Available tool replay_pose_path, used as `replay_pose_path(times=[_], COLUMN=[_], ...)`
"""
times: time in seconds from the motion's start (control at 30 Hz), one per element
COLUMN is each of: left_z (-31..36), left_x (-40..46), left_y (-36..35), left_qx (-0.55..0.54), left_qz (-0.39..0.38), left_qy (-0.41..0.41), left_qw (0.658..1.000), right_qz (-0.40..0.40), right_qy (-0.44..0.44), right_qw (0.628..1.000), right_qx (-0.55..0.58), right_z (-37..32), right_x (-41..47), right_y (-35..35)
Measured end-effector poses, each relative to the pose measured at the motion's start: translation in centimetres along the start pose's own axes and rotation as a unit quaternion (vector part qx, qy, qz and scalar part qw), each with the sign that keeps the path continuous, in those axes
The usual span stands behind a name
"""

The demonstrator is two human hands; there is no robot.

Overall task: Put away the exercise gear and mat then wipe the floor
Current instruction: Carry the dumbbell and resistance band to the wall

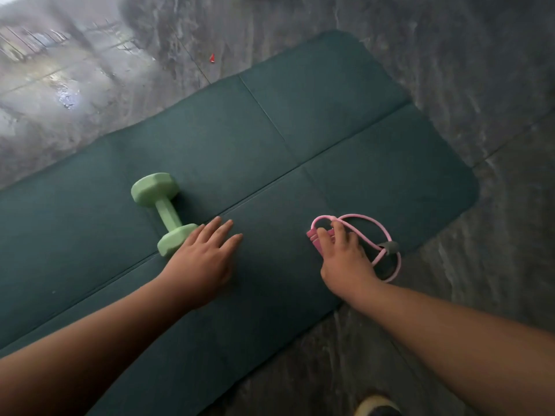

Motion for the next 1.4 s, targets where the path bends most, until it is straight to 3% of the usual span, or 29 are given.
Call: replay_pose_path(times=[0.2,0.47,0.53,0.63,0.7,0.77,0.93,1.13,1.4], left_z=[-2.3,-8.4,-10.7,-13.9,-15.4,-16.0,-15.8,-13.8,-5.5], left_x=[-0.1,-0.4,-0.9,-1.8,-1.4,-0.6,0.8,0.0,-6.9], left_y=[1.1,1.8,2.0,0.9,-0.8,-2.3,-3.6,-3.4,7.7], left_qx=[-0.01,-0.085,-0.154,-0.3,-0.378,-0.423,-0.439,-0.428,-0.457], left_qz=[0.037,0.079,0.066,0.028,-0.005,-0.036,-0.036,-0.067,-0.082], left_qy=[0.052,0.215,0.306,0.456,0.508,0.52,0.511,0.508,0.438], left_qw=[0.998,0.97,0.937,0.837,0.774,0.741,0.738,0.744,0.77], right_qz=[0.017,0.039,0.04,0.035,0.033,0.033,-0.002,0.032,0.05], right_qy=[0.081,0.187,0.186,0.192,0.199,0.198,0.195,0.186,0.138], right_qw=[0.996,0.979,0.98,0.979,0.978,0.977,0.979,0.982,0.986], right_qx=[-0.042,-0.066,-0.059,-0.058,-0.06,-0.065,-0.066,-0.018,0.083], right_z=[-3.0,-9.4,-9.9,-10.5,-10.9,-10.9,-10.7,-9.7,-8.9], right_x=[0.5,2.5,2.7,2.6,2.4,2.3,1.7,0.5,-8.2], right_y=[1.9,4.1,4.6,4.6,4.6,4.7,5.6,6.6,12.5])
Point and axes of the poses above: each hand's wrist, its own x-axis towards the middle knuckle, its own y-axis out of the back of the hand, z = x × y, the point moved 9 cm from there along x, towards the middle knuckle, and after that the axes turned 7 degrees about y, right-handed, at the moved point
